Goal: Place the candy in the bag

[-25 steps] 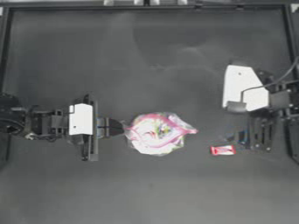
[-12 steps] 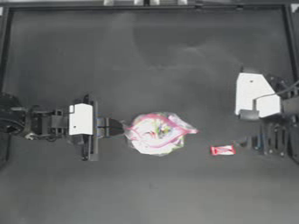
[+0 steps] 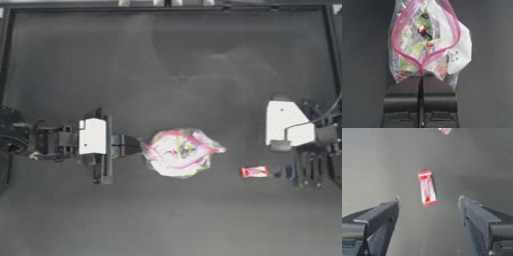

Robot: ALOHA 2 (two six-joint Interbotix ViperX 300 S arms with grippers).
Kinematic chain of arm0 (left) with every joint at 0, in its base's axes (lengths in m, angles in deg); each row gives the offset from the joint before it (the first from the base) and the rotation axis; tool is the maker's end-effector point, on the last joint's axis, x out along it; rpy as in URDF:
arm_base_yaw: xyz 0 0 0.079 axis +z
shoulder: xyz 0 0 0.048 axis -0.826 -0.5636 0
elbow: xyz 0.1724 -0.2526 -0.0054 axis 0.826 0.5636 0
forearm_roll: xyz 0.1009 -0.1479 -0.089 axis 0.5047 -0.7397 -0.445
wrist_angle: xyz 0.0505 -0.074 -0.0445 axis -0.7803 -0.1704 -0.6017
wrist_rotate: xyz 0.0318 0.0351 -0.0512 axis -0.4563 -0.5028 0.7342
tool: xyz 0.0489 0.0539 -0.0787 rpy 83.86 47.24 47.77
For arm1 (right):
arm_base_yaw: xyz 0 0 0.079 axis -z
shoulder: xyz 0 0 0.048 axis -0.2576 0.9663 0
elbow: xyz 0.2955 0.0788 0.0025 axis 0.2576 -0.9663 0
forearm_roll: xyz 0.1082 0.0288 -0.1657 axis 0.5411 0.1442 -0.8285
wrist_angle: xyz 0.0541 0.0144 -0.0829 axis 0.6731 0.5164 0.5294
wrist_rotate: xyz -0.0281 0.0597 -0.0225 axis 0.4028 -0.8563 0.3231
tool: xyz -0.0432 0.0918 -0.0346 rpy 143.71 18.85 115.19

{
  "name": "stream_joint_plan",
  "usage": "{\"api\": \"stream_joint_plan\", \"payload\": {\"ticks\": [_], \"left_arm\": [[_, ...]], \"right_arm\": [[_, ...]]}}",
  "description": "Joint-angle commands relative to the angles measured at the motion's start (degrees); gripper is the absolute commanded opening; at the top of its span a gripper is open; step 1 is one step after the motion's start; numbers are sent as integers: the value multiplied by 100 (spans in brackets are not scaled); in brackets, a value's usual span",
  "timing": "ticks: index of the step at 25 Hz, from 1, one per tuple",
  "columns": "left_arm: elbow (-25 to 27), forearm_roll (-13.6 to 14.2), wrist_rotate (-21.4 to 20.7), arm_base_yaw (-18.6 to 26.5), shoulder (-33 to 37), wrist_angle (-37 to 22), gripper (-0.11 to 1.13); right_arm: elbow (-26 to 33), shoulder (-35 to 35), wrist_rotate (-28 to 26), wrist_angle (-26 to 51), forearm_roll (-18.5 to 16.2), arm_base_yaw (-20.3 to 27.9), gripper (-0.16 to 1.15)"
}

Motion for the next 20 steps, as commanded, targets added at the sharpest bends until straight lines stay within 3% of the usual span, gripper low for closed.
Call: {"api": "stream_joint_plan", "payload": {"ticks": [1, 9, 20], "left_arm": [[-97, -9, 9, 18, 132, 44, 7], [-105, -9, 0, 35, 123, 44, 7], [-97, -9, 9, 35, 105, 35, 7]], "right_arm": [[62, 202, 0, -35, 18, -9, 98], [-9, 694, -44, -264, 9, -44, 98], [-501, 1063, -422, -1257, 18, -79, 98]]}}
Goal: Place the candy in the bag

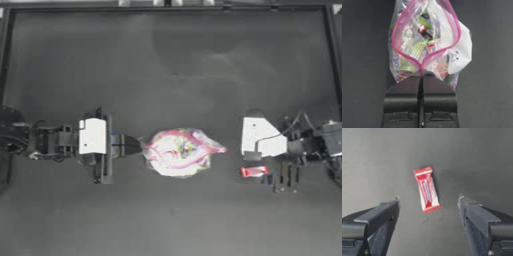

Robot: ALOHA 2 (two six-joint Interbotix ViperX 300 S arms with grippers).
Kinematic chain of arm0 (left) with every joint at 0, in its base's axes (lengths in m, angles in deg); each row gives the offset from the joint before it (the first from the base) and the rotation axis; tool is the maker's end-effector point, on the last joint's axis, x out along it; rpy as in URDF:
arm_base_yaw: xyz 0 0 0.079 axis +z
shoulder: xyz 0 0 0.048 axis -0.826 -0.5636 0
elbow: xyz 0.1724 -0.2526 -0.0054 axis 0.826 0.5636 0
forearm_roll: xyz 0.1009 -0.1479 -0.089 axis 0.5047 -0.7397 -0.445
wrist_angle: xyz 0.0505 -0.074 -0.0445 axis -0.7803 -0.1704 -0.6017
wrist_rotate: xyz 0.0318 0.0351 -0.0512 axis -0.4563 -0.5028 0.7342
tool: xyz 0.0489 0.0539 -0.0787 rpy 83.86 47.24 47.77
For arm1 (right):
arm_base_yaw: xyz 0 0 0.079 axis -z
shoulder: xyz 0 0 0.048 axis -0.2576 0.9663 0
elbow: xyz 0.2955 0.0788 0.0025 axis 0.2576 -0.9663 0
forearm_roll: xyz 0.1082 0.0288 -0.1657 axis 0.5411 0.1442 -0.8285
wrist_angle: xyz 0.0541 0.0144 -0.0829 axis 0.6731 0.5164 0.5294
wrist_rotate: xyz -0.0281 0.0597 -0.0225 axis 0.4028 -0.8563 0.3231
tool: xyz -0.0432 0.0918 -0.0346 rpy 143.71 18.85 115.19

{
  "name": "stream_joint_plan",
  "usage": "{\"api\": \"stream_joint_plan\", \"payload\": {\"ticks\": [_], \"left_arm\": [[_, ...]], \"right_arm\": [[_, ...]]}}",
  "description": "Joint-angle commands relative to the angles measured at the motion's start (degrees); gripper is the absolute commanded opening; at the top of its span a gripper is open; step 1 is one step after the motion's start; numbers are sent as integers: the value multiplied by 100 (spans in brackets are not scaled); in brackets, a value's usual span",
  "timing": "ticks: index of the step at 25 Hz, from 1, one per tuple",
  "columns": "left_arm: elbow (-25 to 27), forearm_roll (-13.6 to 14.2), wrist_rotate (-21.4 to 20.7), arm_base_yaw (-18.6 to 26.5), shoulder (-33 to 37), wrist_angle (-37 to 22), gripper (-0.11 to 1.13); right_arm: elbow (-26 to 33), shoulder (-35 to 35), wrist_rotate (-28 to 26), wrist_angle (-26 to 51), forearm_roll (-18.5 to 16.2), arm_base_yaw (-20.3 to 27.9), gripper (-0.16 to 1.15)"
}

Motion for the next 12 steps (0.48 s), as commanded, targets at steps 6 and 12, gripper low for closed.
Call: {"api": "stream_joint_plan", "payload": {"ticks": [6, 12], "left_arm": [[-105, 0, 9, 9, 105, 44, 7], [-88, 0, 18, 0, 114, 35, 7]], "right_arm": [[-97, 316, -158, -562, 0, -97, 98], [-79, 642, -220, -686, 9, -149, 97]]}}
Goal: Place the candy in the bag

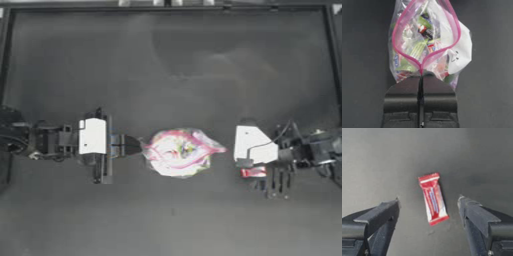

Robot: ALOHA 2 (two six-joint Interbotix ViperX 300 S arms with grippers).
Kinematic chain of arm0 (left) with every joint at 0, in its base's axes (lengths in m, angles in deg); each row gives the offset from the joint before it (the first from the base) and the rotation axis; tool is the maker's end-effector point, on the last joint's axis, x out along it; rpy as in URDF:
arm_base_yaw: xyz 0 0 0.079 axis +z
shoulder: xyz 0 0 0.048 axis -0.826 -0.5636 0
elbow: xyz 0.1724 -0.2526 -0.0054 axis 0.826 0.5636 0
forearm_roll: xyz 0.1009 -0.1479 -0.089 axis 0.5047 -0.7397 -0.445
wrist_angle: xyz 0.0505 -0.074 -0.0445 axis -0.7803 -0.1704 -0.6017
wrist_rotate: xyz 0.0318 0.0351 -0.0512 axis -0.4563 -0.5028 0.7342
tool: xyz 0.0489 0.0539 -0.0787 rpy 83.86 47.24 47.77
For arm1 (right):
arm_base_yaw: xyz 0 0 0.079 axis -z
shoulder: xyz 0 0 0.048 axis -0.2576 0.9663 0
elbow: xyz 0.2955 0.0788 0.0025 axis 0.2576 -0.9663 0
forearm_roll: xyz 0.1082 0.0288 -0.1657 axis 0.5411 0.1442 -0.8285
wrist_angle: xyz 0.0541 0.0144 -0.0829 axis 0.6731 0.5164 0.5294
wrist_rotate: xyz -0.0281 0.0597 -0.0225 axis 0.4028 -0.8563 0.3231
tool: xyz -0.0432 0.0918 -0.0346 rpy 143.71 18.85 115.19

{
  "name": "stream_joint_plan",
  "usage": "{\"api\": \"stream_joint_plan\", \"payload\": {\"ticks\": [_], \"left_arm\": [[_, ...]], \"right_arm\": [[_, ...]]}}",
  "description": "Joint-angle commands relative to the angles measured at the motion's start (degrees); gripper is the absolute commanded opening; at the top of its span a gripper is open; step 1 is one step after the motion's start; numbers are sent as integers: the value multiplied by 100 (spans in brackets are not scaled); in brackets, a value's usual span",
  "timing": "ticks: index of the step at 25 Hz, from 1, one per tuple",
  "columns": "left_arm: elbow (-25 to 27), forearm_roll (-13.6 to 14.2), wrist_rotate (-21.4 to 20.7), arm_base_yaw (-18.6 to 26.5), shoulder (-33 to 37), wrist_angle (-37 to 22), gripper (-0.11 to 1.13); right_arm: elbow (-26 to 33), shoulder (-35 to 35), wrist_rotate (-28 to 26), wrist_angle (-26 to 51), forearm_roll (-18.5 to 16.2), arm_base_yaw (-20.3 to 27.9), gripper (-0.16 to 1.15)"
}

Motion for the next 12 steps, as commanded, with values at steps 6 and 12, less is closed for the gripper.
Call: {"api": "stream_joint_plan", "payload": {"ticks": [6, 12], "left_arm": [[-105, -9, 0, 9, 105, 44, 7], [-105, -9, 0, 9, 114, 35, 7]], "right_arm": [[35, 176, -272, -176, -141, -53, 97], [26, 316, -396, -246, -237, -97, 97]]}}
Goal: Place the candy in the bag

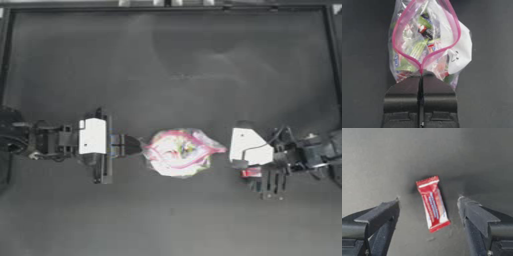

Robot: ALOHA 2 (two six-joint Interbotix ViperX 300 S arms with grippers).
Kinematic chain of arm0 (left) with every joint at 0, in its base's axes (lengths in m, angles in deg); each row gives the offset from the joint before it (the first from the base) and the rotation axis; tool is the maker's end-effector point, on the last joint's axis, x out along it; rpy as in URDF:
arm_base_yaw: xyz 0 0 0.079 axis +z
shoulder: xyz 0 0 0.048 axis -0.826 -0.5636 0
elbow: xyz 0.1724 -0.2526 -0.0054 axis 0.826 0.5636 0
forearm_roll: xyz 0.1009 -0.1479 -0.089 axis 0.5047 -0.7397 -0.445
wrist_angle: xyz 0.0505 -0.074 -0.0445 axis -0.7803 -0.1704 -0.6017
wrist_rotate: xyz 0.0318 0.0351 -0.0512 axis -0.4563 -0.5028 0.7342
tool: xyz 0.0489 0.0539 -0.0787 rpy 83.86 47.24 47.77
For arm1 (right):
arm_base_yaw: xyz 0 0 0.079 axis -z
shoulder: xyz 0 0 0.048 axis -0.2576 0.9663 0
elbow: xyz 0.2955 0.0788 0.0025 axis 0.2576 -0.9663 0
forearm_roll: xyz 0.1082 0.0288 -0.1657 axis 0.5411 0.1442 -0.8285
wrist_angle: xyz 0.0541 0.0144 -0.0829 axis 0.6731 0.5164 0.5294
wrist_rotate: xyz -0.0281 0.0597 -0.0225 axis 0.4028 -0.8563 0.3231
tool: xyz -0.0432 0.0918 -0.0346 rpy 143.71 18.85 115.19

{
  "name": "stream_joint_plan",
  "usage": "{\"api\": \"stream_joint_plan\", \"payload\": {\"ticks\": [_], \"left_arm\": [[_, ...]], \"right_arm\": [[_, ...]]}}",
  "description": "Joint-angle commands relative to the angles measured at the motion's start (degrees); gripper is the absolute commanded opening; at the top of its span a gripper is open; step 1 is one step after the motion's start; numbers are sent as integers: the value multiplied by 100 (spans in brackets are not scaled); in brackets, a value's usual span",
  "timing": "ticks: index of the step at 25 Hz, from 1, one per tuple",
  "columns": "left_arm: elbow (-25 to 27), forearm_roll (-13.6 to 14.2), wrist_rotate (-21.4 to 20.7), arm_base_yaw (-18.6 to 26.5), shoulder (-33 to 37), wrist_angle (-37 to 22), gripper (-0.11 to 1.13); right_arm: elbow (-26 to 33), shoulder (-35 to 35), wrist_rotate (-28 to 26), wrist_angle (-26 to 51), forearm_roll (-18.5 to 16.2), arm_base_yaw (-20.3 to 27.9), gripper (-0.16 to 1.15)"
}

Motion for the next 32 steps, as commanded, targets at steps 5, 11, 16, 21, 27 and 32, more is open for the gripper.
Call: {"api": "stream_joint_plan", "payload": {"ticks": [5, 11, 16, 21, 27, 32], "left_arm": [[-105, -9, 9, 9, 114, 35, 7], [-105, -9, 9, 0, 114, 35, 7], [-105, -9, 9, 0, 114, 44, 7], [-105, -9, 9, 0, 114, 35, 7], [-105, -9, 9, -9, 114, 35, 7], [-105, -9, 18, -26, 114, 35, 7]], "right_arm": [[44, 132, -26, -44, -44, -44, 97], [35, 255, -35, -105, -44, -53, 93], [35, 343, -26, -105, -62, -44, 81], [35, 466, -35, -79, -62, -44, 70], [53, 659, -44, -18, 18, -44, 52], [70, 624, -123, 62, 18, -53, 38]]}}
